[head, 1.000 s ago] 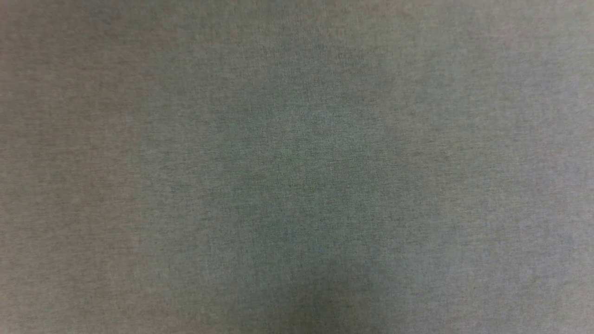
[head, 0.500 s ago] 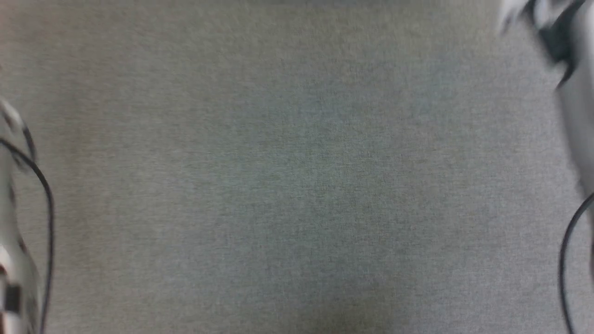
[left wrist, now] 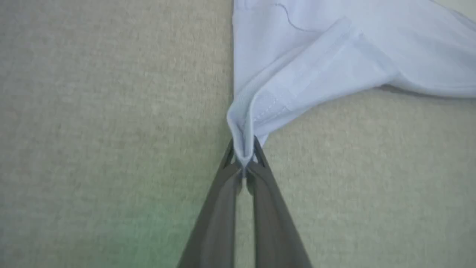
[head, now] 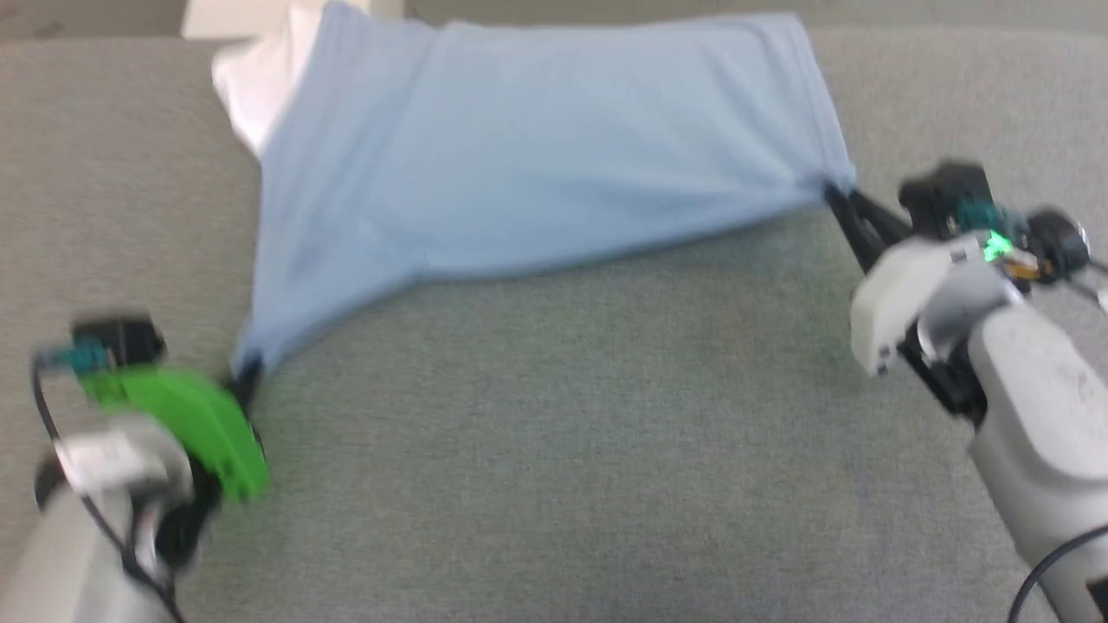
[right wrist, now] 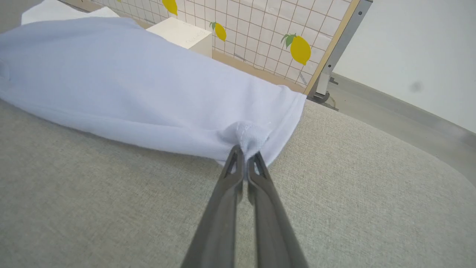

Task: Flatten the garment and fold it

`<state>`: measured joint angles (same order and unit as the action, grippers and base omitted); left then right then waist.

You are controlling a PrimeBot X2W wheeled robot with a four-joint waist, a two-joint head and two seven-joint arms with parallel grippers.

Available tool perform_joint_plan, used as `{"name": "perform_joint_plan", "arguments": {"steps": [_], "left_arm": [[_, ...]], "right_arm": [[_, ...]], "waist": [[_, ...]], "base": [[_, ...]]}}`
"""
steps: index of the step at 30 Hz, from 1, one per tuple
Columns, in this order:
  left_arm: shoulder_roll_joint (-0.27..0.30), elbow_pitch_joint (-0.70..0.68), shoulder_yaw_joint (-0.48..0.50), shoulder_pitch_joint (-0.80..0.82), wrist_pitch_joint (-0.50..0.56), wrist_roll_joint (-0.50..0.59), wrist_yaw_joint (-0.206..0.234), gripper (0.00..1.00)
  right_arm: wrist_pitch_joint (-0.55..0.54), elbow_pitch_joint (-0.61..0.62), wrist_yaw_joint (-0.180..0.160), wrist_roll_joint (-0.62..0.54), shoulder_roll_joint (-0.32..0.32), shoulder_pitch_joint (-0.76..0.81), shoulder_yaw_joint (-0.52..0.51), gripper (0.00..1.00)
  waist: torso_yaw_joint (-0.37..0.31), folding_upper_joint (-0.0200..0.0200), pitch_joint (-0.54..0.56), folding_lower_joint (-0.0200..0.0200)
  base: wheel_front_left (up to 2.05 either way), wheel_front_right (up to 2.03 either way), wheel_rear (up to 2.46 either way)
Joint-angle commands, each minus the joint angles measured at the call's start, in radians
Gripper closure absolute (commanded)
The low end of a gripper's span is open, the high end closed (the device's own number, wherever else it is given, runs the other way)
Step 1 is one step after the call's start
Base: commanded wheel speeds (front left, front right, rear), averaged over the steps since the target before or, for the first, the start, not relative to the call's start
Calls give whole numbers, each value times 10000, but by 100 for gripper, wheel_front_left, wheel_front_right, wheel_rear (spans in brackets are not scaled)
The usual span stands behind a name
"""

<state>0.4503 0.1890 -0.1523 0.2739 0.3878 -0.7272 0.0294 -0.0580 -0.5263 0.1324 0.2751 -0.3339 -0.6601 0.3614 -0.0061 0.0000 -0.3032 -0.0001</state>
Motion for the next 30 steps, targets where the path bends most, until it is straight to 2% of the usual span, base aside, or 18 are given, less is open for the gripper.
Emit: {"name": "perform_joint_plan", "arguments": {"steps": [1, 6, 9, 14, 19, 25, 30], "left_arm": [[135, -272, -15, -578, 186, -102, 145, 100], [47, -1611, -54, -2721, 873, -604, 643, 100], [-71, -2233, 44, -3798, 921, -863, 895, 100], [-201, -2720, 69, -5059, 801, -1033, 1065, 100], [-464, -2902, 184, -5947, 446, -1209, 1183, 100], [-655, -2762, 304, -6341, -325, -978, 1225, 100], [-1010, -2578, 460, -5794, -2138, -147, 1191, 100]], "right_arm": [[105, 127, -17, 137, -25, 345, -148, 100], [176, 564, -17, 260, 35, 1769, -766, 100], [-57, 931, -17, 136, 22, 2775, -1144, 100], [-632, 1933, -17, -63, 274, 4533, -2063, 100], [-1191, 3175, -17, -380, 785, 6255, -2895, 100], [-1555, 4434, -17, -801, 1538, 7827, -3669, 100], [-738, 5304, -17, -1058, 1855, 8401, -3722, 100]], "waist": [[449, 0, 764, 1], [567, 0, 1214, 1], [653, 0, 1429, 1], [730, 0, 1598, 1], [651, 0, 1667, 1], [630, 0, 1701, 1], [601, 0, 1694, 1]], "base": [[0, 0, 0], [0, 0, 0], [0, 0, 0], [0, 0, 0], [0, 0, 0], [0, 0, 0], [0, 0, 0]]}}
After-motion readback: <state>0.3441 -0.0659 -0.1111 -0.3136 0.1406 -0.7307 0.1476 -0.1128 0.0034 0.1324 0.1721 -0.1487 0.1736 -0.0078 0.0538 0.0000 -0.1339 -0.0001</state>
